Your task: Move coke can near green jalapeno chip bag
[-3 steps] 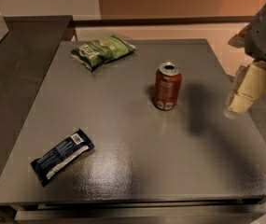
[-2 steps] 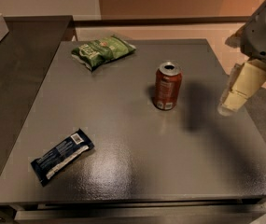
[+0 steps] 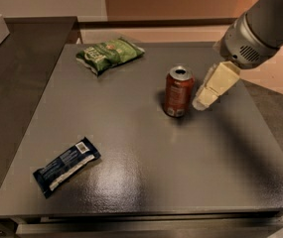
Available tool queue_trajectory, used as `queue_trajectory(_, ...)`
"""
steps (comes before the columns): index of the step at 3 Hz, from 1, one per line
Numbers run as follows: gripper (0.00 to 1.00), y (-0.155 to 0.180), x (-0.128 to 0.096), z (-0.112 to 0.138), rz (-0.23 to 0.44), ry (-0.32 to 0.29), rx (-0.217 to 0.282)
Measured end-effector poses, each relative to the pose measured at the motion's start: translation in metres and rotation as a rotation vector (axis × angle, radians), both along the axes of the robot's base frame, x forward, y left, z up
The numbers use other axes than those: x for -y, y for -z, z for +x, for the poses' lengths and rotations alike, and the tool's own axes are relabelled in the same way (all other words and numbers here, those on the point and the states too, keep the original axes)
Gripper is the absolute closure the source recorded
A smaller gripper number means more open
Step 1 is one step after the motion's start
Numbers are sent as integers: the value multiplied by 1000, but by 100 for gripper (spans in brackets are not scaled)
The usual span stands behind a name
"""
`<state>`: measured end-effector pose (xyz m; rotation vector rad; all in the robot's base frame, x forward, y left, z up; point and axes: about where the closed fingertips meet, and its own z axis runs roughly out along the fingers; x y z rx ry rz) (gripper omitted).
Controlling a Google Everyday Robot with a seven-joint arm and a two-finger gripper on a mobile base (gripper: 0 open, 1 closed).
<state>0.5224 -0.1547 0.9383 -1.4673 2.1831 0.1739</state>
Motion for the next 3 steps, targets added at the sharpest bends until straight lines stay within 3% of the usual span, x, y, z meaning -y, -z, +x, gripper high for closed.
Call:
queue_trajectory(1,0,9,-14,17,53,18,-2)
queue_trajectory(3,0,24,-38,23,109,-4,-52)
